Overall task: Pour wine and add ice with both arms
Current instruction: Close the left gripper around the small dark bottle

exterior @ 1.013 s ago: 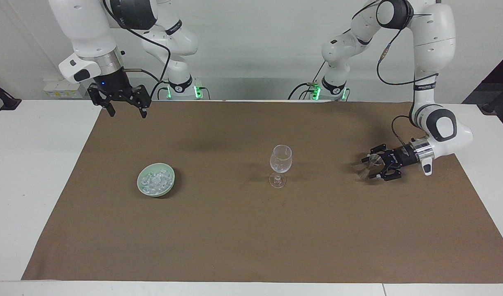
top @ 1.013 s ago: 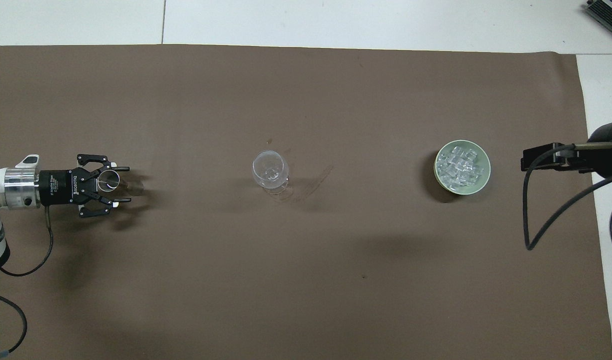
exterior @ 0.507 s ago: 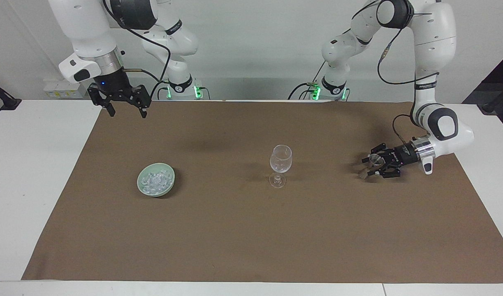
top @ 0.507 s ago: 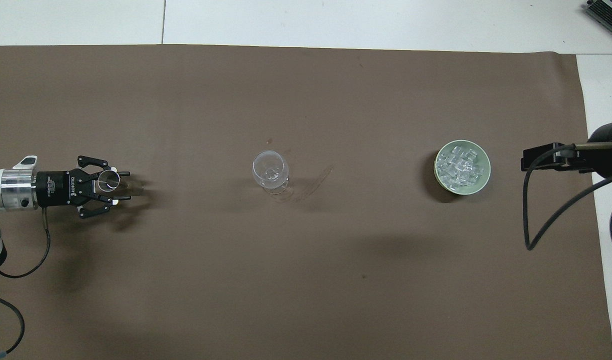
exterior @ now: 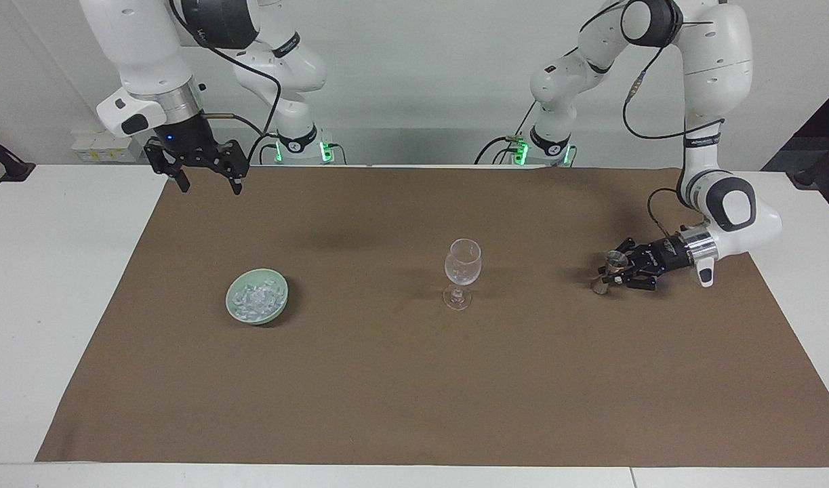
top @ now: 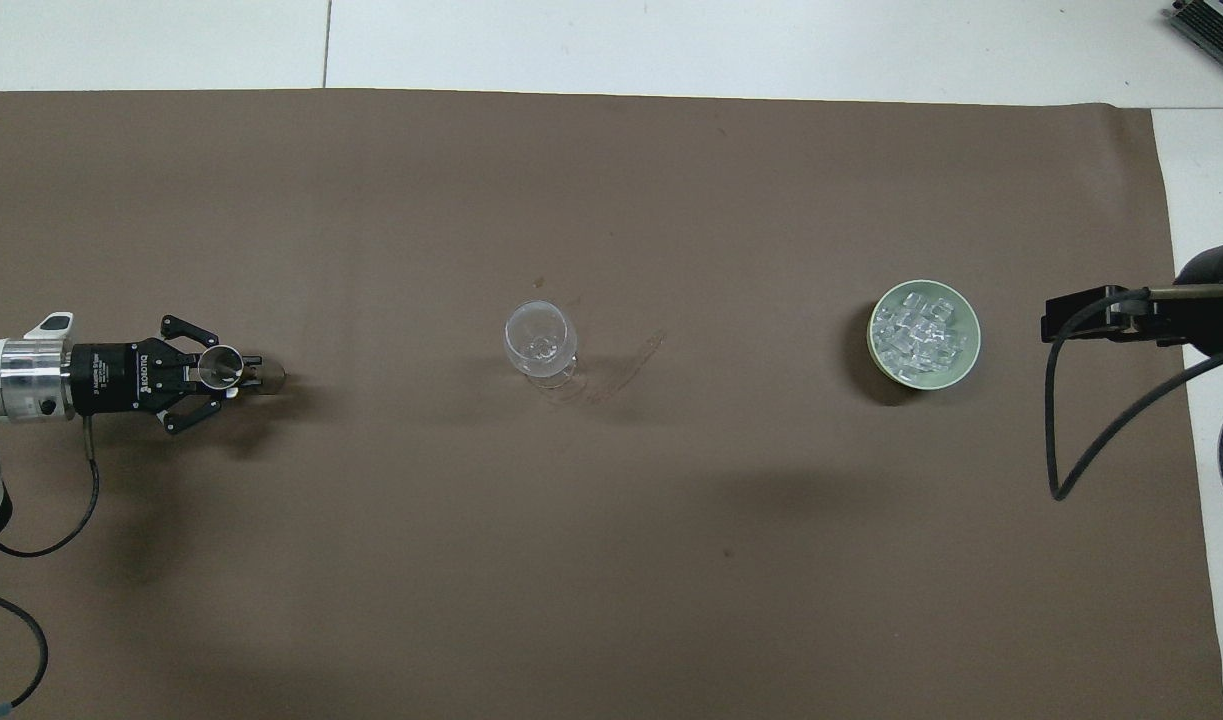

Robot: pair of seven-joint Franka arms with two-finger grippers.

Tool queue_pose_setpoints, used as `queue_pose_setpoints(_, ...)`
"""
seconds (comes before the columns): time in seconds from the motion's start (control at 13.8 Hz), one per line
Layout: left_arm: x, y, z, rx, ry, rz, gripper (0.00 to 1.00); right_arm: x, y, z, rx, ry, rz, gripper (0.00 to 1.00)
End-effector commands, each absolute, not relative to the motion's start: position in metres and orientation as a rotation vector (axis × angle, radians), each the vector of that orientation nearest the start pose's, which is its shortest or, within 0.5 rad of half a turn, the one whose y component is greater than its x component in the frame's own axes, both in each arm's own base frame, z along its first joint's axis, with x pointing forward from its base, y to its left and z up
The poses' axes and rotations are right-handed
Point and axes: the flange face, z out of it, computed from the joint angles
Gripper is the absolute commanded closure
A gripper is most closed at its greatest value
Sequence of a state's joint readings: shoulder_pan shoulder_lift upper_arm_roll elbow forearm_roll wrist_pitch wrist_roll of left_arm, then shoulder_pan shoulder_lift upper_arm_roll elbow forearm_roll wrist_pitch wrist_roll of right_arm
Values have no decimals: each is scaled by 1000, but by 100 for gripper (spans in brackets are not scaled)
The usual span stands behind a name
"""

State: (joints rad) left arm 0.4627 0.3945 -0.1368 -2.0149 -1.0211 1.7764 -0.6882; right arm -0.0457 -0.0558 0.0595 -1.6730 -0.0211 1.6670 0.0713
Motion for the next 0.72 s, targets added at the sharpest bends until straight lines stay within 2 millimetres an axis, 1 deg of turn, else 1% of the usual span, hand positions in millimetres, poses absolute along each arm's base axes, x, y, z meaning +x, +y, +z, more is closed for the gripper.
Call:
queue_pose_setpoints(0.0, 542, 109, 264, 1503, 1536, -876, 100, 548, 4, 617, -3157, 64, -83, 0)
queue_pose_setpoints(0.29, 544, 110, 268, 1495, 1539, -884, 100, 548, 4, 617, -3157, 64, -83, 0)
queue_pose_setpoints(0.36, 547, 112, 270, 1489, 1548, -884, 100, 548, 4, 617, -3157, 64, -83, 0)
queue_pose_setpoints(0.51, 559, 106, 283, 1483, 1581, -882, 100, 548, 4, 617, -3157, 64, -83, 0)
queue_pose_setpoints(0.65, 572, 99, 303, 1480, 1614, -873, 100, 548, 4, 617, -3157, 64, -83, 0)
